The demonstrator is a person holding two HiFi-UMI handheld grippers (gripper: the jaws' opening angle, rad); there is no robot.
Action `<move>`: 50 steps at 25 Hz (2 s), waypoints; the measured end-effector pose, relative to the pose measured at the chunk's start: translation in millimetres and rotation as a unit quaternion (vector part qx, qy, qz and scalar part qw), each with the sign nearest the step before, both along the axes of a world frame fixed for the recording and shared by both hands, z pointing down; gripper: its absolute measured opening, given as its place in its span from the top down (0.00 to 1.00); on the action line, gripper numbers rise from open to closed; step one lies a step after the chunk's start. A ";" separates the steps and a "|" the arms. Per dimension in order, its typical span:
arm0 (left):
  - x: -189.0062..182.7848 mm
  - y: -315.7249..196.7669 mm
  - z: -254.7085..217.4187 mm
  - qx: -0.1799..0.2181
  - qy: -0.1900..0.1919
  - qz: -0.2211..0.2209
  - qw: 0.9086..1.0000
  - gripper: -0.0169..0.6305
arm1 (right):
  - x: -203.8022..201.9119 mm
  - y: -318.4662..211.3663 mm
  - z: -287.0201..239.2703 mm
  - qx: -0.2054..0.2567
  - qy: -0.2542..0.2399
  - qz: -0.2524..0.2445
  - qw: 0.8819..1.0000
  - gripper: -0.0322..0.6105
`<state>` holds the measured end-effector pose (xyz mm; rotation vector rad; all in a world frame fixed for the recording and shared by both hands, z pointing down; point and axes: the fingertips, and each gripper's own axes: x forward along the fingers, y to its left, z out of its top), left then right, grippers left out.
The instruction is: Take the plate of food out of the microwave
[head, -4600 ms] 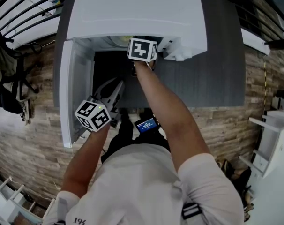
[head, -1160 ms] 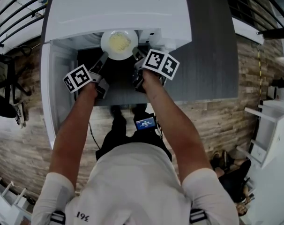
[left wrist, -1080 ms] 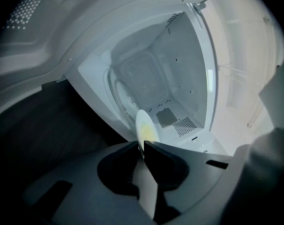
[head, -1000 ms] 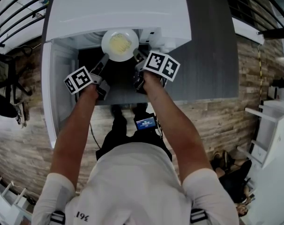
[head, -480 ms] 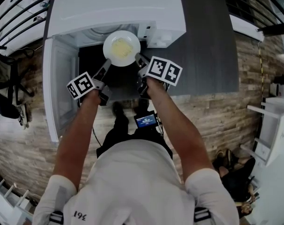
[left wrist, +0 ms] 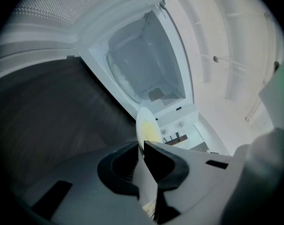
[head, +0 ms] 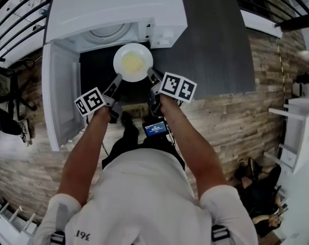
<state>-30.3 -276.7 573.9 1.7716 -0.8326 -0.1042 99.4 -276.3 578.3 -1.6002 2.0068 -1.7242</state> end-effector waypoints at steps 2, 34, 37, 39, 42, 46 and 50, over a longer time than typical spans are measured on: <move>9.1 9.7 2.7 -0.005 0.003 0.012 1.000 0.92 | 8.3 11.3 2.0 -0.002 0.001 0.007 1.000 0.91; 260.6 63.5 42.3 -0.027 -0.052 0.273 0.960 0.92 | 248.6 116.2 38.3 -0.039 0.011 0.217 0.975 0.91; 278.1 57.7 47.1 -0.031 -0.062 0.283 0.957 0.92 | 265.4 112.3 42.8 -0.042 0.008 0.227 0.973 0.91; 286.7 54.7 50.9 -0.039 -0.069 0.287 0.955 0.92 | 273.9 109.0 46.3 -0.046 0.006 0.232 0.972 0.91; 294.8 52.0 55.6 -0.050 -0.079 0.292 0.952 0.92 | 282.3 105.2 50.9 -0.051 0.003 0.235 0.971 0.91; 300.8 48.8 59.3 -0.057 -0.090 0.297 0.949 0.92 | 288.5 101.4 56.7 -0.055 0.003 0.234 0.971 0.91; 304.2 47.0 60.8 -0.064 -0.092 0.299 0.948 0.92 | 292.9 97.7 60.7 -0.059 0.004 0.232 0.971 0.91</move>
